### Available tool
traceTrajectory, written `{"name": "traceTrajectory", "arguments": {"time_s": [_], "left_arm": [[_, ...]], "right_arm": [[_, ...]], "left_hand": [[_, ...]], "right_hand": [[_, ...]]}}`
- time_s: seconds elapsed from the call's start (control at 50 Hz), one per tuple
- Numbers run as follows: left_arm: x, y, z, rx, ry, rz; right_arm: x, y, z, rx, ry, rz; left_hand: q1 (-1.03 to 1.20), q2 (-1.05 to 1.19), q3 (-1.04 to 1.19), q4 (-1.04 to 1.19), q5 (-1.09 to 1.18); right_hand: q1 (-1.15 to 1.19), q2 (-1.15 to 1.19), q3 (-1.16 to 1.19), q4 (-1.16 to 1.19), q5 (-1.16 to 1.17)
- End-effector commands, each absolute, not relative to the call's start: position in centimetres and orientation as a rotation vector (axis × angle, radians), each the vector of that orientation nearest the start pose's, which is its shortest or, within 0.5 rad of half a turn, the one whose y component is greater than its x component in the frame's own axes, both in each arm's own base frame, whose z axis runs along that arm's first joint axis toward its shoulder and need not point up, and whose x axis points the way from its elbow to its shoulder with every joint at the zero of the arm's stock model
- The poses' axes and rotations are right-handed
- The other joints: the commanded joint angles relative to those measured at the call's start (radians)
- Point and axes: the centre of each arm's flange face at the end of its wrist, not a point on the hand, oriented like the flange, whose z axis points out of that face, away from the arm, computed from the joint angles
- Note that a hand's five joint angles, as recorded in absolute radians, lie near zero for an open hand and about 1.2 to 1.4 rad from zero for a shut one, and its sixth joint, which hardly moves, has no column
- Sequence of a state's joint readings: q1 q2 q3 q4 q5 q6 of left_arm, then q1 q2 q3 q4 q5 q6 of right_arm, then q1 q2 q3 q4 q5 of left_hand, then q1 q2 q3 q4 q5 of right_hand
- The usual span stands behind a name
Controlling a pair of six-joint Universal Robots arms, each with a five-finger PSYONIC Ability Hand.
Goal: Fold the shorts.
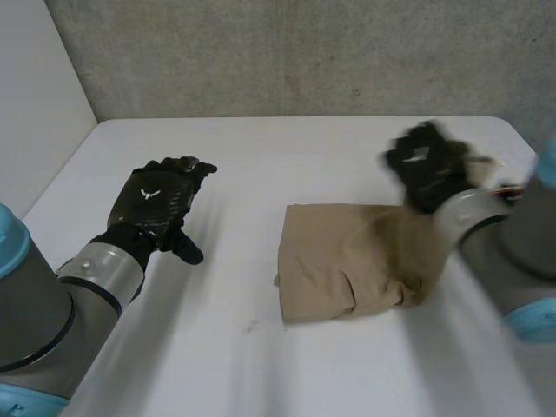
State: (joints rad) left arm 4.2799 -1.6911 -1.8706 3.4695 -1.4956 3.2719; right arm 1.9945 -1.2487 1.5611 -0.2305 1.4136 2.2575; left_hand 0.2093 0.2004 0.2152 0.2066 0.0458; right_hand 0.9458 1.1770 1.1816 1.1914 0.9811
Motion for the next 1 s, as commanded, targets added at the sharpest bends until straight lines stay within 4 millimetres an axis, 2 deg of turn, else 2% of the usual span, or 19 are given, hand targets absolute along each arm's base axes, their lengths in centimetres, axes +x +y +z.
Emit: {"name": "traceTrajectory", "arguments": {"time_s": [0.02,0.04,0.06,0.12,0.14,0.24,0.28,0.34,0.36,0.44,0.5,0.54,0.6,0.64,0.7,0.82,0.84,0.88,1.0], "left_arm": [[-25.6,-22.0,21.3,0.795,2.409,-2.270],[-25.6,-22.0,21.3,0.795,2.409,-2.270],[-25.6,-22.0,21.3,0.795,2.409,-2.270],[-25.6,-22.0,21.4,0.796,2.406,-2.275],[-25.6,-22.1,21.4,0.796,2.404,-2.277],[-25.8,-22.4,21.6,0.795,2.392,-2.293],[-26.0,-22.8,22.2,0.793,2.368,-2.325],[-26.6,-23.5,23.3,0.788,2.322,-2.382],[-26.8,-23.6,23.6,0.787,2.315,-2.396],[-29.1,-23.7,24.2,0.834,2.319,-2.461],[-31.6,-23.4,24.4,0.893,2.344,-2.501],[-33.4,-23.1,24.0,0.928,2.380,-2.507],[-34.6,-22.9,23.4,0.950,2.417,-2.489],[-36.7,-22.7,21.6,0.989,2.522,-2.408],[-38.1,-22.9,19.3,0.991,2.636,-2.289],[-38.2,-23.3,15.2,0.955,2.753,-2.060],[-37.9,-23.4,14.4,0.932,2.755,-2.009],[-37.6,-23.4,13.7,0.905,2.752,-1.967],[-36.5,-23.5,11.8,0.894,2.742,-1.849]], "right_arm": [[34.4,-18.9,17.1,-1.897,1.449,-1.862],[34.4,-18.9,17.1,-1.897,1.449,-1.861],[34.7,-17.8,15.9,-1.940,1.410,-1.788],[34.6,-17.8,15.9,-1.946,1.396,-1.787],[34.7,-17.9,16.6,-1.927,1.386,-1.818],[34.6,-18.4,19.1,-1.856,1.382,-1.919],[33.7,-20.0,21.2,-1.675,1.505,-1.975],[32.2,-21.6,22.9,-1.457,1.634,-2.005],[31.4,-22.5,24.0,-1.298,1.698,-2.008],[29.7,-24.5,25.6,-0.984,1.794,-1.962],[28.9,-25.4,25.6,-0.888,1.850,-1.914],[28.1,-26.1,25.3,-0.852,1.922,-1.879],[27.6,-27.0,24.0,-0.842,2.021,-1.809],[27.6,-27.4,23.2,-0.839,2.067,-1.772],[27.3,-28.4,21.6,-0.830,2.154,-1.695],[27.1,-29.6,18.2,-0.851,2.263,-1.551],[27.1,-29.6,18.2,-0.851,2.264,-1.551],[27.1,-29.7,17.8,-0.861,2.275,-1.538],[26.2,-30.9,14.1,-0.990,2.385,-1.458]], "left_hand": [[-0.035,-0.026,-0.041,-0.032,-0.046],[-0.035,-0.026,-0.041,-0.032,-0.046],[-0.035,-0.026,-0.041,-0.032,-0.046],[-0.035,-0.026,-0.041,-0.032,-0.046],[-0.035,-0.026,-0.041,-0.032,-0.046],[-0.035,-0.026,-0.041,-0.032,-0.046],[-0.035,-0.026,-0.041,-0.032,-0.046],[-0.035,-0.026,-0.041,-0.032,-0.046],[-0.035,-0.026,-0.041,-0.032,-0.046],[-0.025,-0.016,-0.031,-0.022,-0.036],[-0.022,-0.013,-0.028,-0.020,-0.033],[-0.019,-0.010,-0.025,-0.017,-0.030],[-0.016,-0.007,-0.022,-0.014,-0.027],[-0.005,0.004,-0.011,-0.002,-0.016],[-0.005,0.004,-0.011,-0.002,-0.016],[0.007,0.016,0.001,0.010,-0.004],[0.010,0.019,0.004,0.013,-0.001],[0.010,0.019,0.004,0.013,-0.001],[0.007,0.016,0.001,0.010,-0.004]], "right_hand": [[0.450,0.219,0.215,0.205,0.241],[0.450,0.219,0.215,0.205,0.241],[0.350,0.119,0.114,0.104,0.140],[-0.120,-0.351,-0.355,-0.365,-0.329],[-0.345,-0.576,-0.581,-0.590,-0.555],[-0.740,-0.971,-0.976,-0.985,-0.950],[-0.771,-1.003,-1.007,-1.017,-0.981],[-0.771,-1.003,-1.007,-1.017,-0.981],[-0.771,-1.003,-1.007,-1.017,-0.981],[-0.771,-1.003,-1.007,-1.017,-0.981],[-0.771,-1.003,-1.007,-1.017,-0.981],[-0.771,-1.003,-1.007,-1.017,-0.981],[-0.771,-1.003,-1.007,-1.017,-0.981],[-0.771,-1.003,-1.007,-1.017,-0.981],[-0.771,-1.003,-1.007,-1.017,-0.981],[-0.771,-1.003,-1.007,-1.017,-0.981],[-0.771,-1.003,-1.007,-1.017,-0.981],[-0.771,-1.003,-1.007,-1.017,-0.981],[-0.771,-1.003,-1.007,-1.017,-0.981]]}}
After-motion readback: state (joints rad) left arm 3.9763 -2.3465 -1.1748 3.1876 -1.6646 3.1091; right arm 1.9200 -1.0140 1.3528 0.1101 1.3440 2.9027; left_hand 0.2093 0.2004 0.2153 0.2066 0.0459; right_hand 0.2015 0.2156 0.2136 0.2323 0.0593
